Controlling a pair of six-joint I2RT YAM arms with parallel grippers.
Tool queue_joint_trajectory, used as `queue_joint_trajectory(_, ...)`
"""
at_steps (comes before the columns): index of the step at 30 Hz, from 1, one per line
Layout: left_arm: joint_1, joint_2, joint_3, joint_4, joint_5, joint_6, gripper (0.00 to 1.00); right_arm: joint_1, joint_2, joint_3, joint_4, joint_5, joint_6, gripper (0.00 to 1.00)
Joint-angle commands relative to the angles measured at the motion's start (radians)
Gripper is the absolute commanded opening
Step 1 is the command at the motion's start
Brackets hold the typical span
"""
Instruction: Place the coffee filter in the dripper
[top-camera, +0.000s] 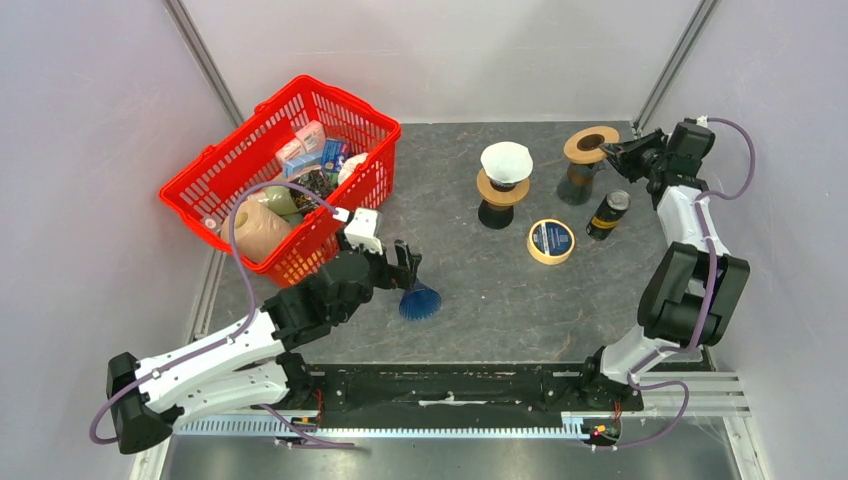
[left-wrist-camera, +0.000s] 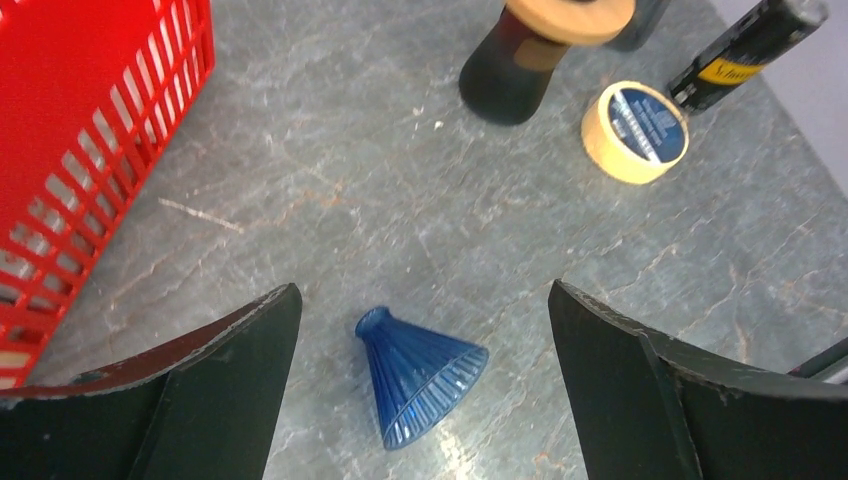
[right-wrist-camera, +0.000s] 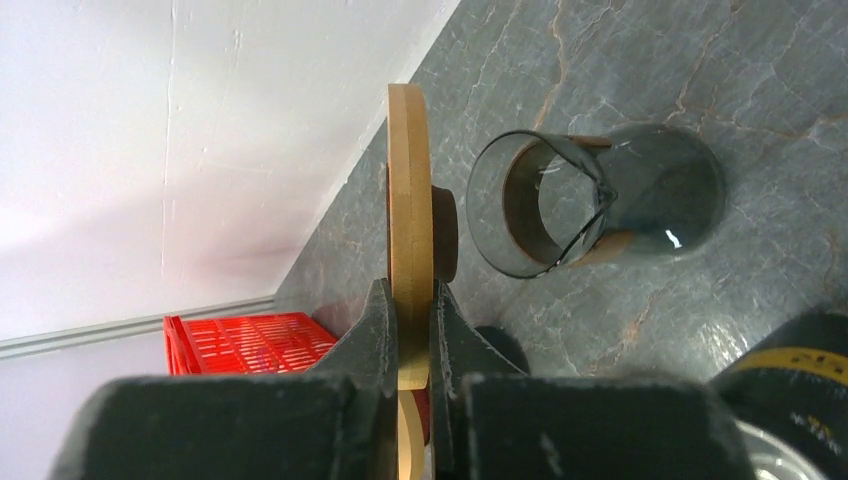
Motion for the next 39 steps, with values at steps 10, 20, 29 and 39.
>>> queue_joint_trajectory(10,-0.001,0.003,-0.039,-0.051,0.013,-0.128,1.00,-0.020,0.089,-0.036,0.311,-0.104,0.095,0.00)
queue_joint_trajectory(20,-0.001,-0.003,-0.046,-0.054,0.015,-0.137,1.00,-0.034,0.100,-0.066,0.274,-0.067,0.067,0.00)
queue_joint_trajectory(29,0.000,-0.003,-0.047,-0.049,0.007,-0.138,1.00,-0.037,0.126,-0.061,0.254,-0.100,0.058,0.08)
queue_joint_trajectory(39,0.000,-0.022,-0.053,-0.051,-0.012,-0.133,1.00,-0.040,0.139,-0.065,0.237,-0.098,0.068,0.26)
